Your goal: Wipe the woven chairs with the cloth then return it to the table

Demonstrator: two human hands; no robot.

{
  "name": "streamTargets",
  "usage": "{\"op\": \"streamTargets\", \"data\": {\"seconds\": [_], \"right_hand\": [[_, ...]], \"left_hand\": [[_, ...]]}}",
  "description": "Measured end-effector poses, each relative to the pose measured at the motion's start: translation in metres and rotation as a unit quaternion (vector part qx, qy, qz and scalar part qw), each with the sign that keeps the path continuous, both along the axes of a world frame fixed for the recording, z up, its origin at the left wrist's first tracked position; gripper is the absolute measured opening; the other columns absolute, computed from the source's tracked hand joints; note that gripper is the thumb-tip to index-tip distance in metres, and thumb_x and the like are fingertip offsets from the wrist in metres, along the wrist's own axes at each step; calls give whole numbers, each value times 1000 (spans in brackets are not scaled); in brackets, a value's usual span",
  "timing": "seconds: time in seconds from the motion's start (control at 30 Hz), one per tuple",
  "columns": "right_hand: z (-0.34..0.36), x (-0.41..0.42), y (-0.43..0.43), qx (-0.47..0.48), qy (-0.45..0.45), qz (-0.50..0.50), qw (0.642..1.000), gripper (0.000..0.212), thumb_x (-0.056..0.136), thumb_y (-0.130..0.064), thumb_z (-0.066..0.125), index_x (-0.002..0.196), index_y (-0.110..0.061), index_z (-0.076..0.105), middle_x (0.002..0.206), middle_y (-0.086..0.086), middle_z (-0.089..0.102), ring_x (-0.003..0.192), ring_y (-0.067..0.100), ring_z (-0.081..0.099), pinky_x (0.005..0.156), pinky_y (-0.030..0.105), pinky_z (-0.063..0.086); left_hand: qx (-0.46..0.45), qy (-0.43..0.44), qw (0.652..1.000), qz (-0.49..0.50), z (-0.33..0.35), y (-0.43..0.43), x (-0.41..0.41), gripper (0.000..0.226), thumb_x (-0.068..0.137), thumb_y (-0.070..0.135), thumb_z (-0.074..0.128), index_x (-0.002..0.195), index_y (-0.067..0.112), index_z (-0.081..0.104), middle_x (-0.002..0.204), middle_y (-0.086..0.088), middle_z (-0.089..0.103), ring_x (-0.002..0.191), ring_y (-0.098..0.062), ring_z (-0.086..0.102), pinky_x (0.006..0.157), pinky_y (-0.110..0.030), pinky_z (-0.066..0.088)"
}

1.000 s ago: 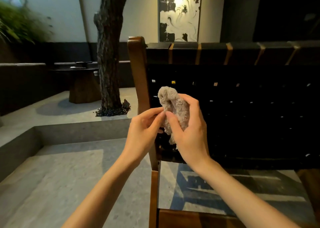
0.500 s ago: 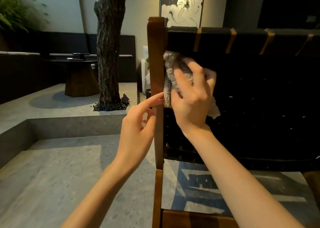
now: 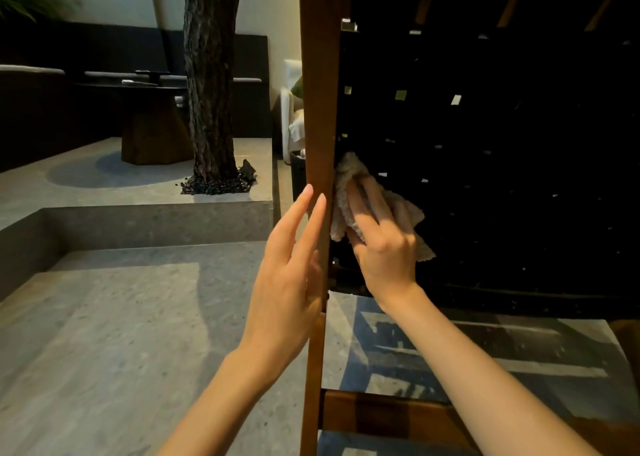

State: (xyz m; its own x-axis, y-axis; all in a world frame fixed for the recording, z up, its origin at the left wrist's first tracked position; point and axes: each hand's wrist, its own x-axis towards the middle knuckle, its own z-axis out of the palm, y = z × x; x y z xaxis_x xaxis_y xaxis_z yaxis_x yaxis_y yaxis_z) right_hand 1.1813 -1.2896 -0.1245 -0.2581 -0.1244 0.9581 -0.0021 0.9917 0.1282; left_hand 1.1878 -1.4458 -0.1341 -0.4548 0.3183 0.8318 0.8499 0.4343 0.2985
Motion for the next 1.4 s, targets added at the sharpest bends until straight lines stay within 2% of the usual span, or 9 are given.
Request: {"op": "streamTargets", "data": {"seconds": [0.2,0.33,0.47,0.53,0.63,0.77,0.9,1.27,1.4], "right_hand": [[-48,-4,14,12,-99,3,995,38,59,2,85,94,-7,76,77,14,72,63,28,68,68,34,58],[-67,7,20,17,-251,-10,968,48,38,8,91,81,-8,75,55,10,62,46,29,62,35,23,44],[-73,9,20,-26,-446,-56,893,31,89,0,55,118,-11,59,103,15,64,94,36,65,71,35,52],[-74,10,23,-24,-464,-49,884,31,95,-5,46,124,-14,52,115,12,60,109,34,58,83,38,50],[-56,27,23,42,-415,-26,909,48,95,2,46,140,-14,44,134,9,54,123,32,50,98,39,46],[3,66,28,109,-131,90,981,39,84,10,65,122,-1,63,123,13,64,74,27,62,68,32,46],[77,87,31,176,52,93,979,30,91,4,60,121,1,61,126,14,60,75,29,64,72,31,37],[130,44,30,140,98,19,985,28,92,-17,61,119,-19,68,100,1,72,73,30,66,84,33,43],[107,36,42,175,103,14,979,28,85,-21,71,112,-24,69,70,2,69,57,27,61,64,28,42]], "left_hand": [[-66,-67,996,-6,-27,-9,-6,82,90,-9,50,152,25,9,158,17,-5,146,-7,0,109,-3,5],[-80,-102,991,-26,-38,-6,-8,86,91,-7,48,150,33,0,155,23,-14,144,-2,-7,107,-5,9],[-75,-109,991,-36,-41,-3,-6,89,90,-9,48,151,33,-1,156,22,-15,145,-5,-6,98,3,18],[-74,-109,991,-28,-40,-4,-5,89,89,-10,48,150,32,-1,156,21,-15,145,-5,-8,109,-12,19],[-81,-92,992,-1,-33,-5,0,93,85,-15,50,151,27,0,157,17,-14,145,-8,-12,116,-38,21],[-87,-43,994,40,-15,-5,6,101,77,-18,56,152,21,2,159,5,-11,146,-19,-10,114,-52,22],[-85,4,993,78,5,3,9,89,84,-7,57,152,15,4,159,-3,-12,146,-26,-11,116,-55,15],[-107,71,984,128,20,23,6,82,84,-2,59,151,8,12,157,-11,-9,146,-27,-9,117,-48,6],[-117,87,978,152,15,27,0,80,87,-3,55,151,5,8,157,-12,-12,146,-26,-9,119,-43,7]]}}
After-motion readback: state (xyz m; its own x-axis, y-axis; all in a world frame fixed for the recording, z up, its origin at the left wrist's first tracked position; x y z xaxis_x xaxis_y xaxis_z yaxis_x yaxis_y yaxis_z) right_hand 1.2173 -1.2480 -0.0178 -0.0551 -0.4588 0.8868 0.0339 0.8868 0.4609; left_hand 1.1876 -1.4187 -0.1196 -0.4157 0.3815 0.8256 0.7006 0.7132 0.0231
